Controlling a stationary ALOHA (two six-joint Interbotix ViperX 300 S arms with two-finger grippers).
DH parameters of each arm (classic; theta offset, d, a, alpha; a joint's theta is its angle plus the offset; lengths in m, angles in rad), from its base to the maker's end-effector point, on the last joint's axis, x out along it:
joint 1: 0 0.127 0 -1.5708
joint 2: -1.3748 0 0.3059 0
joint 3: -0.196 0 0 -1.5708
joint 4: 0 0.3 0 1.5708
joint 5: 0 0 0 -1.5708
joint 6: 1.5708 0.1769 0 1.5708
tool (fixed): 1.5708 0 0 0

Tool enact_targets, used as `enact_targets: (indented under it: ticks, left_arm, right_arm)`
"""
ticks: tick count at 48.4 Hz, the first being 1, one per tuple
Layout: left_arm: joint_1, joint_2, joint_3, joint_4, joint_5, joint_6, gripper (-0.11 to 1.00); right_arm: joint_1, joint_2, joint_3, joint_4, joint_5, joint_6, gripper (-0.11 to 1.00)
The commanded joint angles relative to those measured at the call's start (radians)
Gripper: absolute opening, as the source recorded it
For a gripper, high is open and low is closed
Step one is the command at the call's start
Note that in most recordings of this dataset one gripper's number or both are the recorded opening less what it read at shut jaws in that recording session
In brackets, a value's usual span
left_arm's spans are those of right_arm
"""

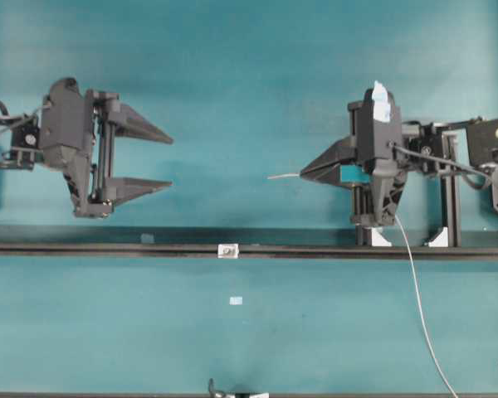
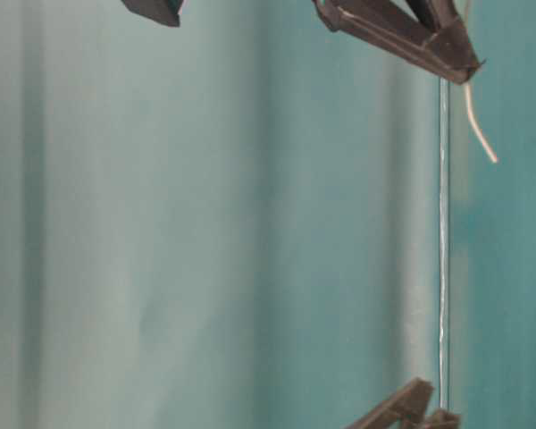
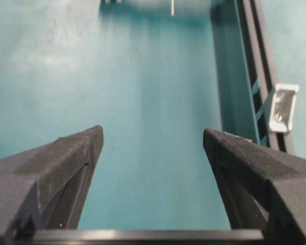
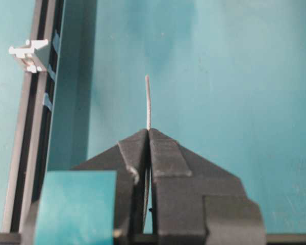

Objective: Insert the wire through the hole in the metal fitting marked with a red label. (retake)
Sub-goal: 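Lift the wire with the right gripper and swing it toward the rail, then align the wire tip with the red-marked hole in the white bracket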

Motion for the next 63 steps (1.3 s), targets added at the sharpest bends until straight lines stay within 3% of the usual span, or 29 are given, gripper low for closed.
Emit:
enact_targets:
  ticks: [1,8,15,23,35,42,53,57,63]
  left_arm:
    - [-0.012,-0.031,-0.006,0.000,-0.008,-0.003,0.39]
    - [-0.035,-0.026,0.000,-0.003,-0.046,-0.003,0.39]
    - [-0.055,0.011,0.032,-0.006,-0.206,-0.003,0.39]
    - [-0.066,0.109,0.075,-0.012,-0.443,-0.002,0.39]
    - [-0.107,0.288,0.031,-0.017,-0.561,-0.002,0.39]
    - [-0.138,0.368,0.000,-0.023,-0.617,-0.002,0.39]
    - [-0.172,0.433,-0.006,-0.029,-0.670,-0.002,0.39]
    - [-0.184,0.446,-0.008,-0.031,-0.689,-0.003,0.39]
    - [-0.218,0.457,-0.008,-0.038,-0.718,-0.003,0.39]
  right_arm:
    - [-0.002,-0.018,-0.006,-0.002,-0.009,0.000,0.02]
    - [0.002,-0.018,0.012,-0.002,-0.060,0.000,0.02]
    - [0.006,-0.018,0.061,-0.002,-0.179,-0.006,0.02]
    - [0.021,-0.018,0.126,0.005,-0.298,-0.012,0.02]
    - [0.084,-0.014,0.167,0.049,-0.399,-0.049,0.02]
    - [0.144,0.018,0.183,0.161,-0.486,-0.149,0.02]
    - [0.318,0.140,0.186,0.477,-0.687,-0.364,0.02]
    - [0.385,0.184,0.181,0.554,-0.764,-0.393,0.02]
    - [0.469,0.256,0.169,0.627,-0.865,-0.394,0.02]
